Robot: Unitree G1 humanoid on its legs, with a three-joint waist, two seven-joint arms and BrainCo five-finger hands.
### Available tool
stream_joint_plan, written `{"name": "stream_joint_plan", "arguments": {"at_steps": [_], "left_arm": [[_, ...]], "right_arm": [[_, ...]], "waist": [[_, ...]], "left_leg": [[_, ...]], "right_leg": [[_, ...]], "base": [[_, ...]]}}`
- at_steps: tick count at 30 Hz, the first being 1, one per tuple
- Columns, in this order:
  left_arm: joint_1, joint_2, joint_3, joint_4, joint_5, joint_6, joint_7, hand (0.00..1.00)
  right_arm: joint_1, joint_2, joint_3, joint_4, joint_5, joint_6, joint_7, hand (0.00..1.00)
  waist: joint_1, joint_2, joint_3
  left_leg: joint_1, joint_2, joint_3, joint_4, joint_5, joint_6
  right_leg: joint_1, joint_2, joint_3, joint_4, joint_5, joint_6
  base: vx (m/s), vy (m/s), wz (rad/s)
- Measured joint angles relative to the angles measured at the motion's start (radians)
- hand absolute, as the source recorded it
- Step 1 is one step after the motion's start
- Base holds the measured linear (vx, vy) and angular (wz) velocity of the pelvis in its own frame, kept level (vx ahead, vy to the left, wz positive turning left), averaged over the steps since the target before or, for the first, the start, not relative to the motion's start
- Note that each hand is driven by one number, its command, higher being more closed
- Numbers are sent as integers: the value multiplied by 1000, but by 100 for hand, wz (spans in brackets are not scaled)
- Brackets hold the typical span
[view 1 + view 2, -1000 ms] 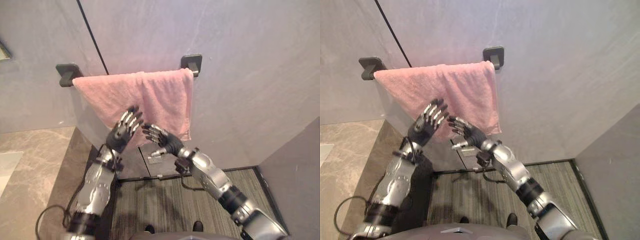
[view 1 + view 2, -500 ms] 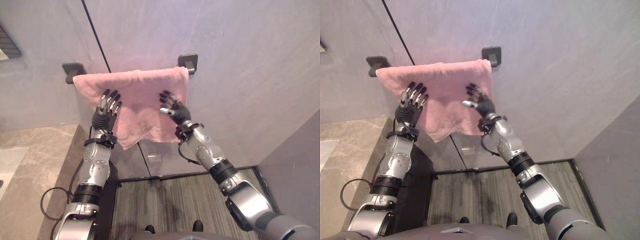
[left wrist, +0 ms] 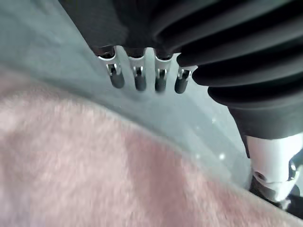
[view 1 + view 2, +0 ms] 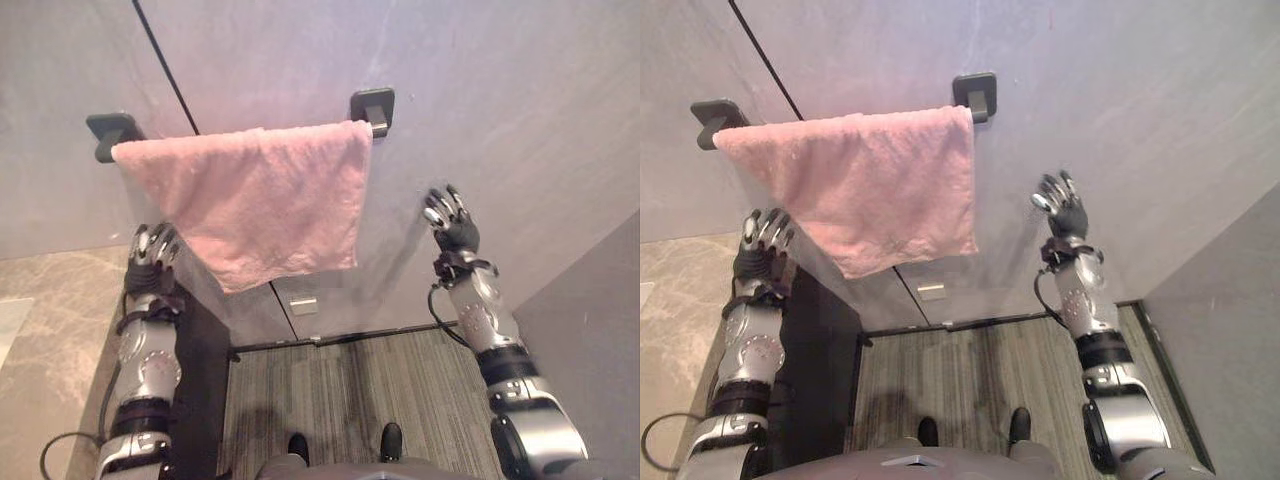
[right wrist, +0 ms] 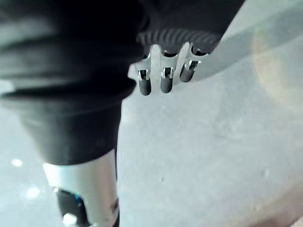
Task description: Organize washtable
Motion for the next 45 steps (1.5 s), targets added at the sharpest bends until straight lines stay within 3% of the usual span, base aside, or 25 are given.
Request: {"name": "stream_joint_plan", "arguments": {"at_steps": [6, 10, 16, 21, 23, 27, 32, 34, 35, 36, 38, 39, 40, 41, 42, 43, 44, 45], "left_arm": [[144, -75, 38, 2, 39, 1, 0, 0], [226, -162, 48, 132, 110, 10, -1, 0], [269, -273, 109, 502, 310, 49, 5, 0], [272, -336, 163, 701, 391, 80, 2, 0], [269, -361, 230, 757, 413, 112, -1, 0], [269, -375, 278, 771, 450, 127, 1, 0], [267, -384, 231, 739, 443, 121, 7, 0], [265, -379, 181, 720, 415, 107, 13, 0], [262, -380, 151, 691, 404, 103, 23, 0], [255, -380, 127, 666, 391, 98, 29, 0], [240, -379, 87, 622, 380, 79, 44, 0], [224, -375, 60, 598, 381, 68, 50, 0], [208, -369, 46, 584, 383, 63, 53, 0], [194, -365, 50, 584, 383, 64, 53, 0], [191, -373, 56, 592, 386, 71, 60, 0], [205, -373, 60, 614, 393, 72, 67, 0], [231, -377, 88, 624, 393, 77, 67, 0], [235, -377, 98, 627, 399, 77, 67, 0]], "right_arm": [[174, 28, -43, -15, -45, 0, 3, 0], [306, 82, -116, 6, -110, 0, 3, 0], [425, 134, -244, 285, -333, 2, -39, 0], [466, 184, -357, 593, -353, 9, -52, 0], [473, 202, -442, 719, -384, 53, -41, 0], [490, 208, -535, 745, -448, 97, -28, 0], [488, 220, -526, 743, -466, 96, -29, 0], [480, 203, -456, 737, -473, 95, -30, 0], [449, 195, -394, 734, -503, 96, -31, 0], [417, 192, -346, 729, -514, 96, -32, 0], [345, 198, -270, 701, -550, 95, -35, 0], [302, 207, -249, 689, -550, 92, -36, 0], [264, 214, -241, 683, -550, 89, -36, 0], [245, 214, -241, 674, -550, 82, -38, 0], [235, 214, -236, 652, -550, 73, -43, 0], [236, 218, -236, 632, -545, 64, -46, 0], [250, 224, -235, 623, -537, 64, -50, 0], [255, 223, -236, 625, -537, 64, -49, 0]], "waist": [[-2, -1, 0], [-8, -1, 0], [-23, -2, -1], [-24, -7, -5], [-23, -10, -8], [-28, -12, -8], [-30, -29, -17], [-32, -33, -8], [-27, -21, 5], [-25, -30, 17], [-22, -34, 28], [-21, -42, 41], [-26, -54, 59], [-19, -51, 75], [-20, -47, 79], [-23, -45, 88], [-23, -35, 85], [-23, -29, 81]], "left_leg": [[-6, -1, -2, 7, -11, -3], [-5, 0, -4, 1, -11, -3], [38, 1, 1, -23, -9, -5], [85, 3, 27, -26, -33, -4], [103, 3, 47, -31, -38, -5], [135, 2, 55, -31, -46, -3], [131, 2, 10, -25, -42, -4], [109, 2, -34, -22, -30, -4], [89, 5, -56, -16, -14, -9], [57, 10, -78, -1, -5, -14], [-56, 10, -138, 37, 36, -24], [-112, 1, -166, 21, 113, -33], [-126, -3, -99, 2, 160, -18], [-157, 13, 12, 124, 89, 30], [-194, 45, 123, 324, -43, 70], [-186, 90, 185, 564, -150, 67], [-111, 121, 182, 758, -198, 26], [-74, 123, 169, 804, -205, 11]], "right_leg": [[1, -3, -5, -6, -15, 11], [0, -2, -9, -7, -25, 4], [29, 1, -9, -5, -31, 14], [72, 1, 0, -7, -49, 23], [79, 2, 15, -6, -50, 24], [109, 1, 20, -1, -56, 27], [131, -5, -25, 0, -67, 28], [136, -8, -70, 3, -77, 24], [112, -5, -91, 43, -94, 19], [74, -8, -106, 98, -118, 10], [-34, -22, -159, 217, -169, -17], [-70, -27, -189, 248, -190, -39], [-70, -62, -289, 223, -181, -75], [-68, -70, -321, 224, -183, -81], [-59, -78, -365, 228, -187, -89], [-25, -82, -421, 224, -190, -94], [14, -81, -448, 220, -194, -97], [23, -81, -452, 218, -194, -98]], "base": [[-39, 4, 4], [0, 0, 0], [63, -6, -3], [60, 11, -10], [48, 17, -19], [35, 9, -6], [-4, -13, 29], [-46, -44, 61], [-101, -57, 53], [-189, -79, 78], [-242, -67, 108], [-272, -54, 180], [-170, -23, 187], [96, -18, 166], [87, -58, 138], [-32, -88, 145], [-182, -67, 107], [-147, 18, 62]]}}
